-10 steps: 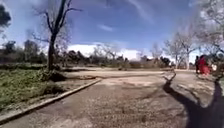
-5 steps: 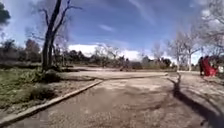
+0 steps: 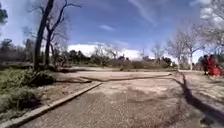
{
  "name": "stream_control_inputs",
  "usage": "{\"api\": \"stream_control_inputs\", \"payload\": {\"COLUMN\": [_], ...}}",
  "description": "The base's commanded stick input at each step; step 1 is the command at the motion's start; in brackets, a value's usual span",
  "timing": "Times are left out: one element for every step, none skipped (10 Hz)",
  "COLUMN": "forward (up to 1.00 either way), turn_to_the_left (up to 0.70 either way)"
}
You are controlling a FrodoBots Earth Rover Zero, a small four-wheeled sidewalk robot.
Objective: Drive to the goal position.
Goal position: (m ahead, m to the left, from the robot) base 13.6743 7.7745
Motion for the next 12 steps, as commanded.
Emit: {"api": "stream_control_inputs", "payload": {"forward": [1.0,1.0,1.0,1.0,1.0,1.0,1.0,1.0,1.0,1.0,1.0,1.0], "turn_to_the_left": [0.0,0.0,0.0,0.0,0.0,0.0,0.0,0.0,0.0,0.0,0.0,0.0]}}
